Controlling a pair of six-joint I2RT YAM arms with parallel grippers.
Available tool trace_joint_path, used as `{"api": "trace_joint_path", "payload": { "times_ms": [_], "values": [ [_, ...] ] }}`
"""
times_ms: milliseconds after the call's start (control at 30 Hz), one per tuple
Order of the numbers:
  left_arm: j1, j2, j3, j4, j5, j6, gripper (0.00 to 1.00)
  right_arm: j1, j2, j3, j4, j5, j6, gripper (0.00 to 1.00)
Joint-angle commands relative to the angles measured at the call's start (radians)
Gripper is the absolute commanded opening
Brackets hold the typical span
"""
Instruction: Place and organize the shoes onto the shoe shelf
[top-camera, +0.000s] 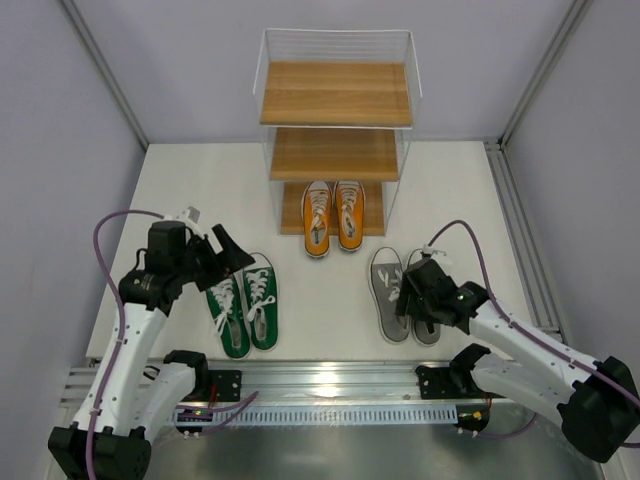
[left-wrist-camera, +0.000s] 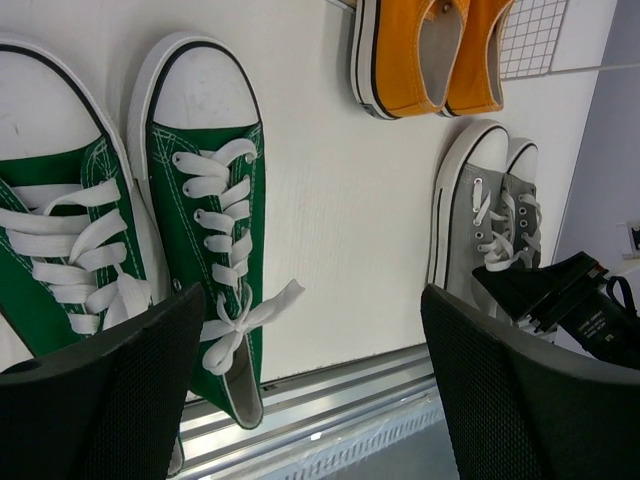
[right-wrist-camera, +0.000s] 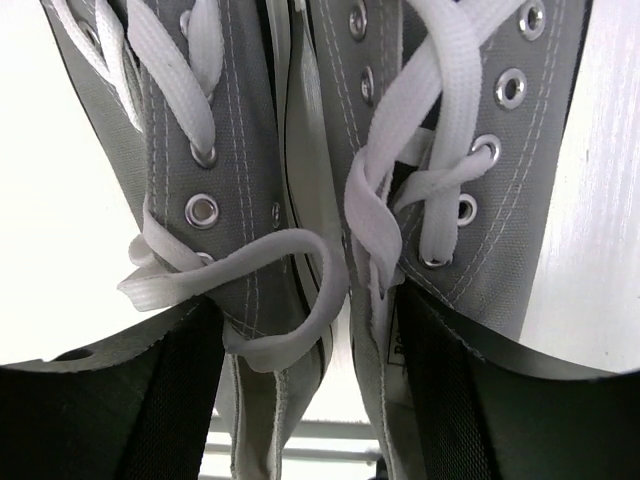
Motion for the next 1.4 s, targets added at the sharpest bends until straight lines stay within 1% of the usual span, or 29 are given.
{"api": "trace_joint_path", "payload": {
  "times_ms": [0,100,167,200,267,300,367,500,533,600,633,733,767,800,833,867,967,1000,1033,1100,1133,1167,1233,1300,1333,1367],
  "values": [
    [-0.001,-0.015,-0.025,0.017,0.023,0.022,0.87,0.046,-0.08,-0.083,0.198,0.185,0.066,0.68],
    [0.0,-0.012,-0.044,0.026,0.034,0.023,0.86,0.089,-0.108,-0.16,0.296,0.286,0.083,0.68],
    [-0.001,-0.012,-0.047,0.023,0.035,0.028,0.86,0.1,-0.095,-0.195,0.371,0.317,0.09,0.68],
    [-0.001,-0.013,-0.05,0.023,0.037,0.031,0.86,0.105,-0.057,-0.2,0.385,0.36,0.107,0.68],
    [-0.001,-0.015,-0.053,0.02,0.038,0.037,0.86,0.108,-0.005,-0.168,0.354,0.397,0.149,0.67],
    [-0.001,-0.018,-0.056,0.019,0.038,0.039,0.86,0.132,0.035,-0.157,0.356,0.449,0.171,0.67],
    [-0.001,-0.02,-0.059,0.016,0.04,0.039,0.86,0.166,0.066,-0.154,0.368,0.507,0.213,0.67],
    [-0.001,-0.026,-0.058,0.011,0.045,0.037,0.85,0.243,0.136,-0.232,0.507,0.586,0.279,0.67],
    [-0.001,-0.027,-0.053,0.007,0.045,0.037,0.85,0.305,0.161,-0.249,0.538,0.659,0.296,0.67],
    [-0.001,-0.029,-0.047,-0.007,0.045,0.042,0.85,0.362,0.188,-0.246,0.517,0.719,0.334,0.67],
    [-0.001,-0.03,-0.042,-0.013,0.043,0.043,0.85,0.375,0.211,-0.238,0.491,0.724,0.336,0.67],
    [-0.001,-0.036,-0.034,-0.027,0.037,0.049,0.85,0.419,0.248,-0.186,0.375,0.762,0.431,0.67],
    [-0.001,-0.036,-0.038,-0.029,0.037,0.049,0.84,0.436,0.27,-0.18,0.362,0.777,0.463,0.67],
    [0.0,-0.038,-0.039,-0.026,0.037,0.049,0.84,0.441,0.285,-0.171,0.342,0.782,0.487,0.66],
    [-0.001,-0.04,-0.041,-0.024,0.04,0.048,0.84,0.444,0.299,-0.157,0.275,0.784,0.523,0.64],
    [-0.001,-0.04,-0.042,-0.024,0.04,0.048,0.84,0.447,0.313,-0.128,0.244,0.782,0.559,0.61],
    [-0.001,-0.041,-0.044,-0.023,0.043,0.048,0.83,0.476,0.378,-0.073,0.105,0.785,0.696,0.54],
    [-0.001,-0.043,-0.044,-0.02,0.043,0.048,0.83,0.506,0.406,-0.059,0.063,0.785,0.778,0.52],
    [-0.001,-0.043,-0.044,-0.021,0.043,0.049,0.83,0.523,0.423,-0.025,-0.031,0.784,0.826,0.5],
    [-0.001,-0.046,-0.042,-0.024,0.043,0.049,0.82,0.591,0.46,0.009,-0.077,0.807,0.874,0.49],
    [0.0,-0.046,-0.044,-0.023,0.041,0.049,0.82,0.612,0.472,0.03,-0.168,0.816,0.929,0.5],
    [-0.001,-0.047,-0.044,-0.023,0.043,0.051,0.82,0.626,0.487,0.076,-0.222,0.814,0.995,0.5],
    [-0.001,-0.049,-0.044,-0.026,0.04,0.051,0.82,0.657,0.544,0.108,-0.319,0.82,1.108,0.5],
    [-0.001,-0.05,-0.047,-0.023,0.043,0.051,0.8,0.658,0.579,0.124,-0.337,0.822,1.143,0.43],
    [-0.001,-0.05,-0.047,-0.021,0.046,0.051,0.8,0.658,0.599,0.128,-0.356,0.814,1.196,0.36],
    [-0.001,-0.052,-0.044,-0.027,0.045,0.053,0.8,0.66,0.604,0.127,-0.357,0.804,1.213,0.33]
  ]
}}
